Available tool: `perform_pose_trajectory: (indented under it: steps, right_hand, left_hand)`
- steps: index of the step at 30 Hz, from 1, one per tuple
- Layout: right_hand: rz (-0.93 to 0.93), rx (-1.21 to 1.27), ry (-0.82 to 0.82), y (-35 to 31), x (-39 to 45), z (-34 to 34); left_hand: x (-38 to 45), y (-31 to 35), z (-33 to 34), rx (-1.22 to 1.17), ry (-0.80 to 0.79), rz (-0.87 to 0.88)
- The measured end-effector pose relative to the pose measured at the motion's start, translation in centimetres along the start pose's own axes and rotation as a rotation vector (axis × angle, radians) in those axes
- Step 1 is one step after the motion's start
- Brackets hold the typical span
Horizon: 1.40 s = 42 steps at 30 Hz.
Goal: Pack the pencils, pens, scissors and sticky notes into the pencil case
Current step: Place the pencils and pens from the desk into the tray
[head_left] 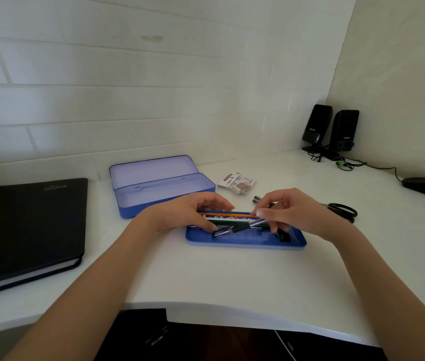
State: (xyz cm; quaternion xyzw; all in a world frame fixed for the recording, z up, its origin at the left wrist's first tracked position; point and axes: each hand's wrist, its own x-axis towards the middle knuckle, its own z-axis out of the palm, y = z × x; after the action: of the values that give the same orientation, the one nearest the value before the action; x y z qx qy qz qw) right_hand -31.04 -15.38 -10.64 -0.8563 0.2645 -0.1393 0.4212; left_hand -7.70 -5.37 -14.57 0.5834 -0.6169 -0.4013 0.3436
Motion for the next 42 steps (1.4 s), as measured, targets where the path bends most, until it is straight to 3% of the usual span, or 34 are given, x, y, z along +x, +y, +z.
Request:
perform_pose_trajectory:
  steps: [6, 15, 27, 38, 42]
  right_hand:
    - [-0.091, -0.057, -0.066, 0.4, 0.1, 0.3]
    - [-0.169, -0.257, 0.046, 0.7, 0.8, 1.8]
    - [-0.219, -0.325, 0.066, 0.9, 1.2, 3.1]
    - [-0.223, -0.256, 0.095, 1.0, 1.6, 3.7]
    - [-0.16, -0.233, 0.388, 1.7, 2.0, 1.2]
  left_hand:
    - [0.0, 0.0, 0.0, 0.0, 0.0, -0.006]
    - [0.0, 0.0, 0.0, -0.014, -0.002, 0.024]
    - [0.1, 0.1, 0.1, -0.096, 0.022, 0.016]
    - [-0.2, 0.4, -0.1, 0.011, -0.035, -0.004]
    - [-0.2, 0.3, -0.1, 0.025, -0.031, -0.002]
